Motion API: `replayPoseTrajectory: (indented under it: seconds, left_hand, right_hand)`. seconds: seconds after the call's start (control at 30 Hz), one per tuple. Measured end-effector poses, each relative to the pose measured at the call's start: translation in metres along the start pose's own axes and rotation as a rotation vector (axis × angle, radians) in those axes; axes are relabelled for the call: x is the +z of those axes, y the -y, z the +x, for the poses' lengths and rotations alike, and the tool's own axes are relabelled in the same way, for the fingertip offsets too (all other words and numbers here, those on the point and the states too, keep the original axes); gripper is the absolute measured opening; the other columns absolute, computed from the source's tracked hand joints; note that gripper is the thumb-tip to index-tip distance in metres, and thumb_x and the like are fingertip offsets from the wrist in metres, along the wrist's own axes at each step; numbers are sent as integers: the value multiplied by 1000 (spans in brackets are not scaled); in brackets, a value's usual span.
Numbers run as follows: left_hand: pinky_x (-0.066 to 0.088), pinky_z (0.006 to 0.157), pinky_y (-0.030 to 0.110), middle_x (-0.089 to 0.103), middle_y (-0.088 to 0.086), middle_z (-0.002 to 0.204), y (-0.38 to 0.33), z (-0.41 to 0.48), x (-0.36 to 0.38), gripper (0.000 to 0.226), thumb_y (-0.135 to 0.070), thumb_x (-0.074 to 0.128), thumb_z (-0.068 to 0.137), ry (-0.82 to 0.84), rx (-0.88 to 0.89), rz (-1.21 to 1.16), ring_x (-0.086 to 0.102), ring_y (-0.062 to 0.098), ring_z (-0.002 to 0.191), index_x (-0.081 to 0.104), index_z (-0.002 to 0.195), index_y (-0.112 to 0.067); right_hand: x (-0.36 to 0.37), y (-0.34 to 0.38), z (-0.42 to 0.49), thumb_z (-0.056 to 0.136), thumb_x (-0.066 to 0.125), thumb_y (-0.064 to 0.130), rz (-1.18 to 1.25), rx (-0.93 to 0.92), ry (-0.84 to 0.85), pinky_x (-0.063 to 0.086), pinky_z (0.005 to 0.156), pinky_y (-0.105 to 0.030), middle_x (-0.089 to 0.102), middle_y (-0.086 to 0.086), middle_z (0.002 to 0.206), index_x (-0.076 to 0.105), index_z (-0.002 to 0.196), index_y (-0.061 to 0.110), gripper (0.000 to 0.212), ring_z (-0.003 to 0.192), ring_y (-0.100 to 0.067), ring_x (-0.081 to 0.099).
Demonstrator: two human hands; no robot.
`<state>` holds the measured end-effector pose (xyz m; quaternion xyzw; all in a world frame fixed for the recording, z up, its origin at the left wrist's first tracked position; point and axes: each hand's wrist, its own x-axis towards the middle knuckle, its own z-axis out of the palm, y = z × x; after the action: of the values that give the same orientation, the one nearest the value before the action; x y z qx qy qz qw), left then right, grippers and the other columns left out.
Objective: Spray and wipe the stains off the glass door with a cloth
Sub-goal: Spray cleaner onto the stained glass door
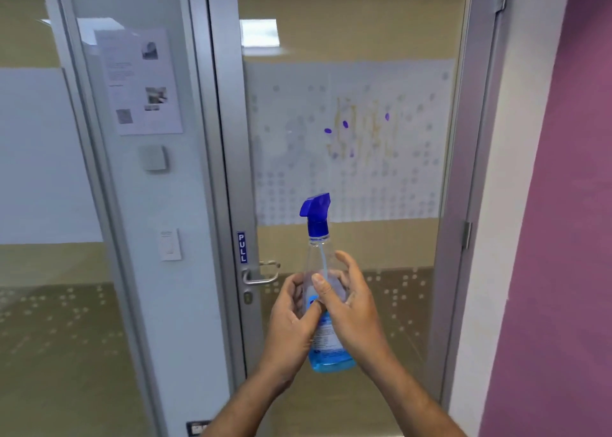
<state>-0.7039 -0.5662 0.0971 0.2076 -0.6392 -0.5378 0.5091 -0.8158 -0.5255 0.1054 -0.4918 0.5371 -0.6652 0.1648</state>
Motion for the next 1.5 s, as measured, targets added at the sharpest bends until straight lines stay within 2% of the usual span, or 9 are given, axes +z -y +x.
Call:
replayPoseTrajectory:
  seconds: [0.17,0.3,0.43,0.57,0.83,1.13,1.3,1.4,1.5]
  left_hand:
    - [54,108,40,75,0,127,21,53,48,34,-3,66,99,-38,20,8,72,15,121,60,128,-19]
    - [58,101,30,76,-10,124,39,93,73,37,-9,69,99,-25,37,39,72,8,118,60,129,-27]
    - [60,94,23,74,-14,125,52,129,84,35,-23,74,96,15,63,60,71,5,117,60,126,-34]
    - [59,100,29,72,-15,127,72,176,89,34,-23,75,96,31,87,48,69,6,121,58,124,-33]
    - [53,92,7,66,-27,129,102,269,89,43,-31,76,95,64,131,135,62,-9,123,51,127,-46]
    - [58,86,16,65,-29,120,128,328,122,44,-29,78,93,107,153,190,68,-1,112,52,127,-41]
    - [43,101,15,47,-38,142,132,349,115,63,-66,68,85,239,158,382,47,-18,129,36,140,-61]
    - [40,110,29,36,-29,158,129,377,101,68,-83,49,85,71,181,492,42,-3,139,35,146,-55]
    - [25,127,43,33,-3,169,128,419,83,70,-63,44,97,-201,305,670,29,13,154,35,158,-30]
  right_hand:
    - [-39,-9,61,94,73,44,-16,-57,-37,55,78,-12,72,6,105,30,155,39,75,95,-2,73]
    - [-55,-15,111,93,73,47,-43,-72,-69,58,84,-27,69,-2,96,26,159,35,82,93,-13,72]
    - [-57,-21,155,86,70,62,-99,-74,-77,58,73,-27,62,9,77,29,156,38,85,76,-6,69]
    - [-50,-38,207,89,73,59,-81,-93,-109,61,74,-43,63,0,74,44,142,38,64,70,-20,66]
    - [-33,-69,300,91,73,53,-58,-179,-268,58,70,-38,57,7,70,51,131,40,48,61,-2,53]
    - [-71,-95,367,91,75,22,46,-150,-323,53,63,-25,61,14,69,61,97,30,18,63,-4,56]
    - [-115,-96,389,89,76,14,158,-134,-324,51,53,-17,62,13,63,66,101,29,22,55,-4,56]
    - [-137,-94,399,90,75,16,151,-152,-281,54,57,-16,65,15,68,66,111,34,30,59,0,59]
    - [-154,-91,406,90,74,15,160,-148,-262,54,58,-16,63,8,66,67,117,36,35,58,-3,57]
